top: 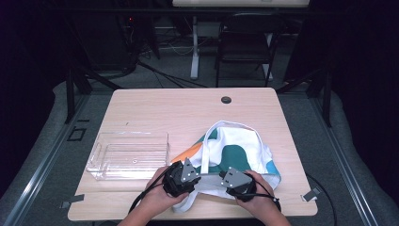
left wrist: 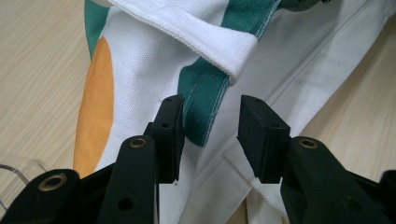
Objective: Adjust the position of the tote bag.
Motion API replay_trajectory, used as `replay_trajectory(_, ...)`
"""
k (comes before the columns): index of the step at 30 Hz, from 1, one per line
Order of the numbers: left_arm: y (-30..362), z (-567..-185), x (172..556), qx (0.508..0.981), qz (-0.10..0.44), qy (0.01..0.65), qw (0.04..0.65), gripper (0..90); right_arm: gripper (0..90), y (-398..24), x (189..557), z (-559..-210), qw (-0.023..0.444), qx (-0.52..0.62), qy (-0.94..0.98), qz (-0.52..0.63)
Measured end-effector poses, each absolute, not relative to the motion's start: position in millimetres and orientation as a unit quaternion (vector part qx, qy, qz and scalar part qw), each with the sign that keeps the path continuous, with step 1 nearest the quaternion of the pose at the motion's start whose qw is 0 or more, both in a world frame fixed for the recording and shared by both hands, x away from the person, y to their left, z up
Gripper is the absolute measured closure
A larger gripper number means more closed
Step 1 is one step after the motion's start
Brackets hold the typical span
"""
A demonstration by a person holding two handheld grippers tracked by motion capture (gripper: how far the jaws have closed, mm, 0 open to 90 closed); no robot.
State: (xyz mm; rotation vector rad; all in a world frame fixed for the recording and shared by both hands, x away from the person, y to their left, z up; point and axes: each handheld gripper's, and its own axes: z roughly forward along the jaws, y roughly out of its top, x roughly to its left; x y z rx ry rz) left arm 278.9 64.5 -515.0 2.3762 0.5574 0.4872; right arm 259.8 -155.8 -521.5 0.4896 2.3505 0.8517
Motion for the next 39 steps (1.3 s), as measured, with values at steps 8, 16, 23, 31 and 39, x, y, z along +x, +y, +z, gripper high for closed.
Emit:
replay_trajectory(8,58.9,-512.6,281.9,0.911,0.201,0.200,0.300,70.2,88.7,-156.1,260.6,-521.3,0.290,0.188,0.880,0.326)
replay_trajectory(16,57.1,-513.1,280.2,0.912,0.223,0.190,0.285,78.6,88.7,-155.4,260.4,-521.5,0.292,0.191,0.878,0.328)
replay_trajectory(23,54.9,-512.6,280.2,0.914,0.231,0.184,0.277,83.7,88.6,-154.8,260.8,-521.8,0.292,0.194,0.878,0.327)
replay_trajectory(31,54.0,-511.9,282.8,0.915,0.227,0.187,0.275,87.9,87.9,-155.2,261.5,-522.4,0.288,0.198,0.876,0.332)
replay_trajectory(39,54.2,-511.3,283.7,0.916,0.220,0.192,0.275,88.4,84.1,-155.2,261.6,-523.4,0.287,0.200,0.876,0.333)
